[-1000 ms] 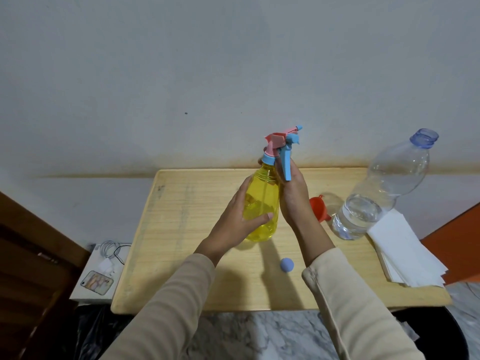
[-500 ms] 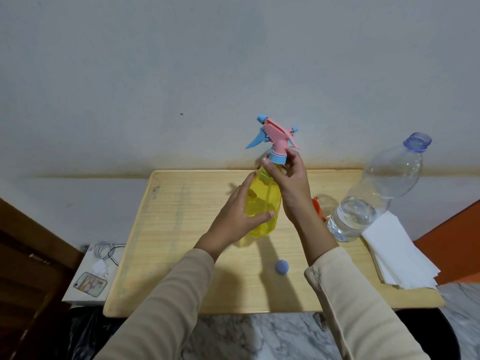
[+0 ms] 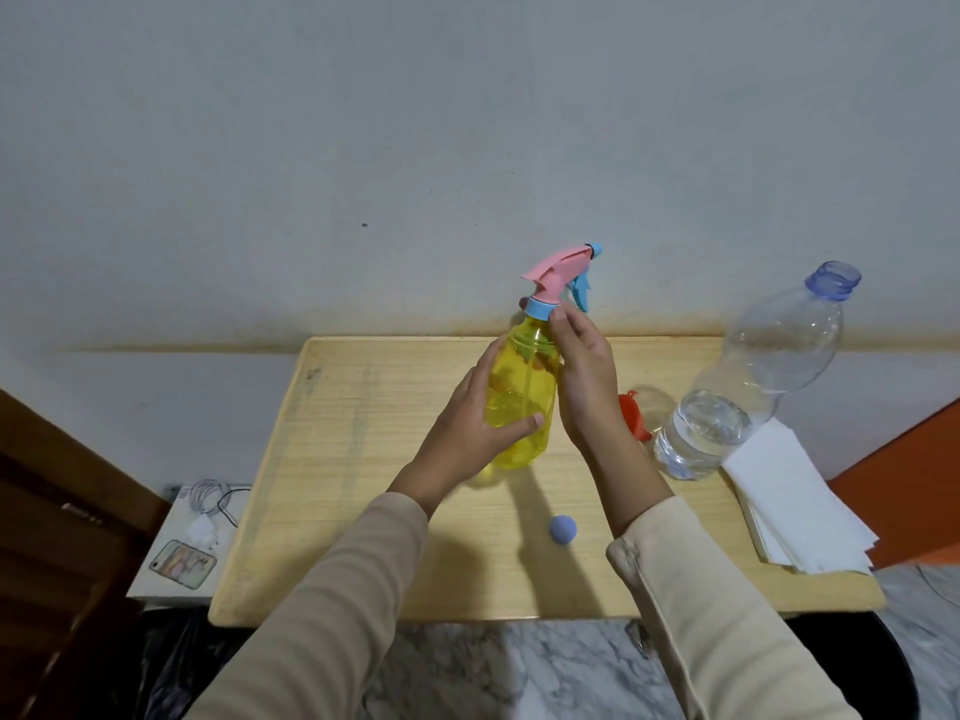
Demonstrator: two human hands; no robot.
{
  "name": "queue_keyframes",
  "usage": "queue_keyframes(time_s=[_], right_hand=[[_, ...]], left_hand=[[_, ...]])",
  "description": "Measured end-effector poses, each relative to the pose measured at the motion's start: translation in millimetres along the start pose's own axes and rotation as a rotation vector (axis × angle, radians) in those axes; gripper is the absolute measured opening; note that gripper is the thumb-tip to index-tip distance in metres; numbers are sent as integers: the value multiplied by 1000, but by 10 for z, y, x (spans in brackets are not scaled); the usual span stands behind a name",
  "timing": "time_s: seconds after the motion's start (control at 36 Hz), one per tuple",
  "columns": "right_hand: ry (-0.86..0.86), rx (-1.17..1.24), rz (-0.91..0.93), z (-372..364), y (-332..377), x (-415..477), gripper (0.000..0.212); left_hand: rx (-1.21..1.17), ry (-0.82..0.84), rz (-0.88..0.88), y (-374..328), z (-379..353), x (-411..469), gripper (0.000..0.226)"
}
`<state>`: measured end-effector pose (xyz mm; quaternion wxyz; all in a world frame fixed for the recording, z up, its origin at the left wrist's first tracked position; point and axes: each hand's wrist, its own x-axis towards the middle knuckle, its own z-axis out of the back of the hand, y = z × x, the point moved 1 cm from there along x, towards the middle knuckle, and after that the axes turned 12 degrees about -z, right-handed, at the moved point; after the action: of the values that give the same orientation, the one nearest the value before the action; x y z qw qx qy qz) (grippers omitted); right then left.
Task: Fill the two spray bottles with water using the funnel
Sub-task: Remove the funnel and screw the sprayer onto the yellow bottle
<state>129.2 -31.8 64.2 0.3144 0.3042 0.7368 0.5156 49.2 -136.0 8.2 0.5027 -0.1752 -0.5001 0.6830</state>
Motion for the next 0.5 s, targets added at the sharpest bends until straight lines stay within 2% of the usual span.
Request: queue_keyframes(time_s=[0.03,0.08,0.22,0.36,0.44,0.5], right_hand=[[-24,-10,8,-26,-9,-7,11],[-64,-23,-4,-73,-27,-30,27],[-23,82,-95,-102,-35,-68,50],[-25,67,-49,-108,-62,-88,28],[18,88,-64,-97,-86,-90,25],[36,75,-90,-82,-100,-86,30]], left_hand=[[4,-4,-6,2,-1,-1,90],[30,1,-22,0,-16,-9,90],[-6,-30,-16,24,-10,-39,90],[8,-25,-31,45,4,-56,91],[-12,-23,-29,70,29,-66,93],[-30,-13,-26,73,43,-83,91]])
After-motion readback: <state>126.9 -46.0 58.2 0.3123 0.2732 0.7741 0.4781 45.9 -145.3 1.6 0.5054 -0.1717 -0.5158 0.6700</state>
